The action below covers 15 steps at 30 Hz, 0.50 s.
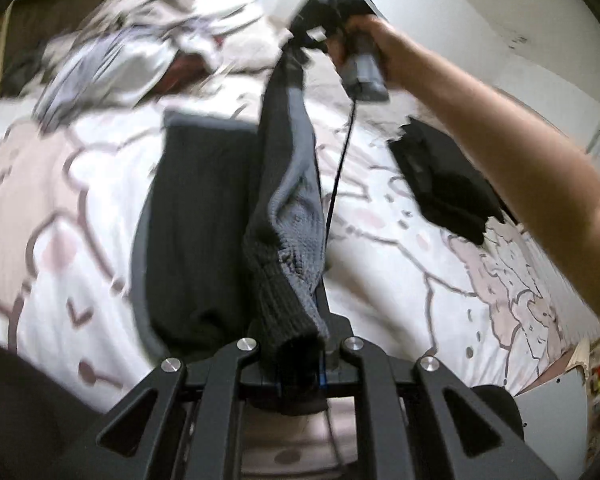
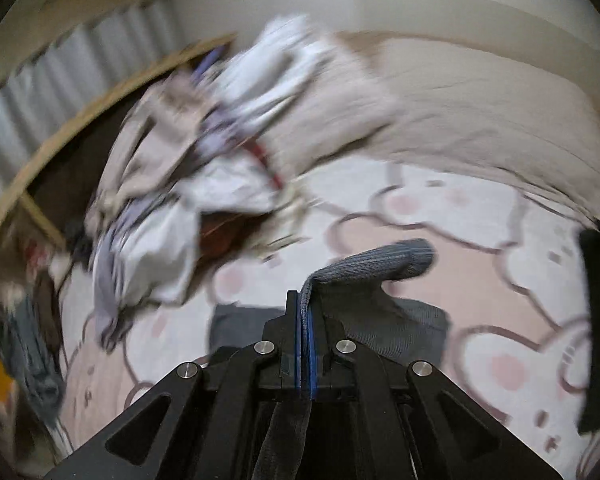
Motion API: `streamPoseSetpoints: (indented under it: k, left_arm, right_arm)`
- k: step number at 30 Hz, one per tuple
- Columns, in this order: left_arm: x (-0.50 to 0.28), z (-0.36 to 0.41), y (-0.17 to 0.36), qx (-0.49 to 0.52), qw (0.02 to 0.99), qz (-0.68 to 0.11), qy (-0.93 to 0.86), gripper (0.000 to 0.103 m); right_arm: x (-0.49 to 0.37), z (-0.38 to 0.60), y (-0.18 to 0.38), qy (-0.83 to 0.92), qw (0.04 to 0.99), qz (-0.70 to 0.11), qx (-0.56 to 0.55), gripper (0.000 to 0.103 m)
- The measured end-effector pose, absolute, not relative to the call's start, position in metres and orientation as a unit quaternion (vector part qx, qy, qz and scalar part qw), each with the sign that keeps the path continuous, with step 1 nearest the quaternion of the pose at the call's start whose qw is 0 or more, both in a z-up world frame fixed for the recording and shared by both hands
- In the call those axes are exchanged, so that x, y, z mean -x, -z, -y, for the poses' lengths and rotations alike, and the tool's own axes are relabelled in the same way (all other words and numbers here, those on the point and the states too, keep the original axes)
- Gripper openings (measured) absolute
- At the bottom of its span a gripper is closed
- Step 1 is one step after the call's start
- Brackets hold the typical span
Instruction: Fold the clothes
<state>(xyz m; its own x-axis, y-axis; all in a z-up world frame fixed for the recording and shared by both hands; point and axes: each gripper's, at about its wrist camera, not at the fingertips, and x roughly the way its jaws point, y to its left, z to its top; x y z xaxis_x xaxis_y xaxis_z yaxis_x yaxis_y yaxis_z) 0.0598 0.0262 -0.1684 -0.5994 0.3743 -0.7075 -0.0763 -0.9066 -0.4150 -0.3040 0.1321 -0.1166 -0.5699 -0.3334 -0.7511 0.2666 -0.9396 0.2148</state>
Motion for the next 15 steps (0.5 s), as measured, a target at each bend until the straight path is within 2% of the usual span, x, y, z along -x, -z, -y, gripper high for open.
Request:
streamPoseSetpoints:
  k: [6,12,13,15]
  left_arm:
    - [-0.063,-0.007,0.217,0.497,0.104,0.209,-0.836,0.012]
    - [-0.061,0.004,0.231,0.51,0.11,0.243,-0.818,0.016]
    - [-0.06,0.006,0.232,0.512,0.113,0.249,-0.814,0.018]
    - [-0.057,0.01,0.235,0.514,0.118,0.261,-0.808,0.018]
  right_arm:
    - [0.314,-0.019,0.202,0.837,0.2,-0.051,-0.507,0.003]
    - [0.315,0.025,0.268,0.802,0.199,-0.089,-0.557,0.003]
    - [0.313,0.024,0.264,0.807,0.2,-0.089,-0.548,0.007]
    - [0.309,0.022,0.254,0.817,0.203,-0.089,-0.532,0.046]
